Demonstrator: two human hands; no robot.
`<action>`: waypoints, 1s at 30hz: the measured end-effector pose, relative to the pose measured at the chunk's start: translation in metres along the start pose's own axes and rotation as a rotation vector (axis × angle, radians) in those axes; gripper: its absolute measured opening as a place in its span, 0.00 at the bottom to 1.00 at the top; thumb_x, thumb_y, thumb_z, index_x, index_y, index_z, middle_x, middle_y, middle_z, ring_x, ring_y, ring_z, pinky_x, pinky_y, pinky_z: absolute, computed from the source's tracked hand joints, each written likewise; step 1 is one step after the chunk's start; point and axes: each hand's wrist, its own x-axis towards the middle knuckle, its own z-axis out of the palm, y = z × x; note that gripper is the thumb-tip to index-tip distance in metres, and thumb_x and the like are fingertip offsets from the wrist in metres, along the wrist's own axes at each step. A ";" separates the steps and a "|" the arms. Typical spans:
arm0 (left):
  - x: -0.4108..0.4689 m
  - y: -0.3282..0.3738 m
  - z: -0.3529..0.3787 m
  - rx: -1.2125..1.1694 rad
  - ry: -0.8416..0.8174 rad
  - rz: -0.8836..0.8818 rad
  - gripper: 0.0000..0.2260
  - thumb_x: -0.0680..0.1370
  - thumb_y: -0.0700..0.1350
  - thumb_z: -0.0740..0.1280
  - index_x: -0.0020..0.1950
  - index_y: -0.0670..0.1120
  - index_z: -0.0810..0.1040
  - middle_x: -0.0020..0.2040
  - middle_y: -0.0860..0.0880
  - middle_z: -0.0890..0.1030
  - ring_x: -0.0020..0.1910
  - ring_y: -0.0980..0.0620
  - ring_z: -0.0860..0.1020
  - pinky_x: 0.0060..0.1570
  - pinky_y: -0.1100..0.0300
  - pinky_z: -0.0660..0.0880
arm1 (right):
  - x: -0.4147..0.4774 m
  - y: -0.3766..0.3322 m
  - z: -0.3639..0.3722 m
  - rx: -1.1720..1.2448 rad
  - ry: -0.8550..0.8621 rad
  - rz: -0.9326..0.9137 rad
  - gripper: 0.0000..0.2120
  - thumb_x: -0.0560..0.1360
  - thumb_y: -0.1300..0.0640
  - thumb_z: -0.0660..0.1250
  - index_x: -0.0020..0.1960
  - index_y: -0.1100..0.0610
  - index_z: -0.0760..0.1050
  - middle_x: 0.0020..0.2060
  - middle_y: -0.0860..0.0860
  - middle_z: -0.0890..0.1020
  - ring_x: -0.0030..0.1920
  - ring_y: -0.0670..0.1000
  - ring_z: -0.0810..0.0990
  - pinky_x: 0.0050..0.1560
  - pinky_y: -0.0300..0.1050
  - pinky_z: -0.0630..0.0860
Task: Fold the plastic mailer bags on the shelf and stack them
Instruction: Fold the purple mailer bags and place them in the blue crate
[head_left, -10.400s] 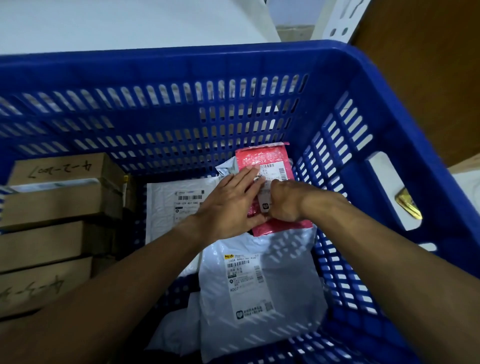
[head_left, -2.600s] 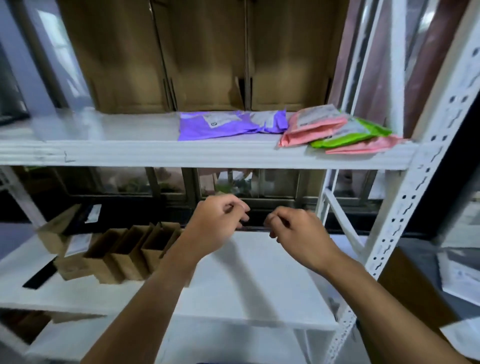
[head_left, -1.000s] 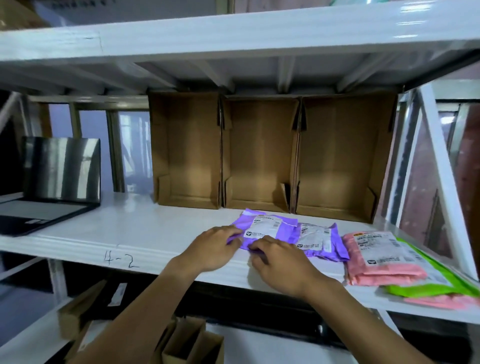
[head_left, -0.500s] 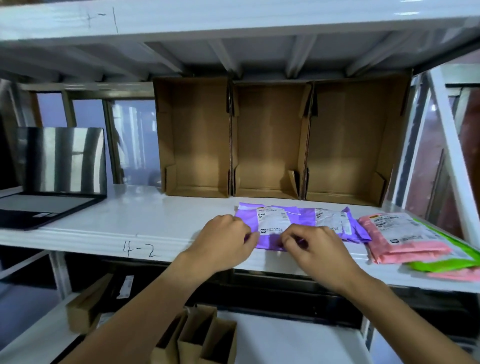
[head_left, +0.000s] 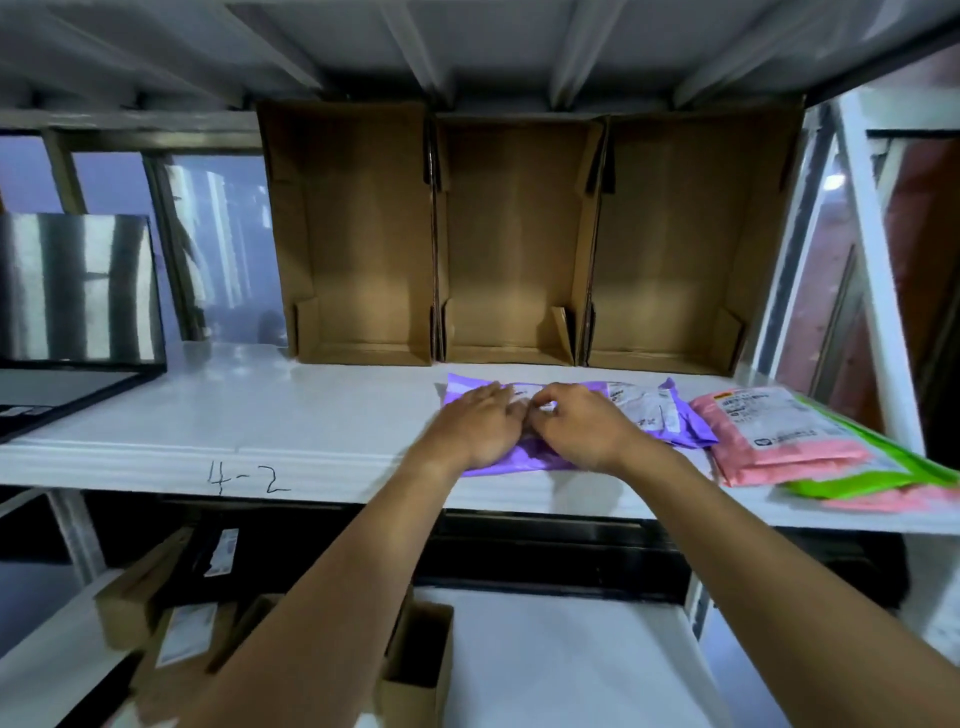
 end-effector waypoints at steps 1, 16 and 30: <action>0.001 -0.002 -0.001 0.013 -0.002 -0.025 0.28 0.83 0.60 0.45 0.80 0.51 0.62 0.81 0.50 0.60 0.80 0.52 0.55 0.78 0.51 0.52 | 0.001 -0.001 -0.001 0.002 -0.007 -0.005 0.12 0.78 0.50 0.61 0.55 0.51 0.80 0.52 0.56 0.84 0.54 0.58 0.81 0.53 0.48 0.76; -0.023 0.020 -0.013 0.144 0.190 -0.288 0.21 0.85 0.50 0.49 0.70 0.47 0.75 0.69 0.41 0.76 0.65 0.39 0.72 0.61 0.51 0.69 | -0.002 0.005 0.008 0.264 0.088 0.030 0.12 0.75 0.47 0.63 0.48 0.52 0.81 0.37 0.50 0.85 0.46 0.55 0.82 0.48 0.49 0.79; -0.031 0.038 -0.024 0.328 -0.012 -0.166 0.21 0.87 0.46 0.45 0.80 0.47 0.60 0.80 0.45 0.62 0.76 0.42 0.63 0.72 0.53 0.60 | 0.006 0.007 0.013 0.372 -0.018 -0.136 0.22 0.78 0.51 0.55 0.71 0.50 0.70 0.71 0.53 0.70 0.66 0.57 0.74 0.66 0.60 0.71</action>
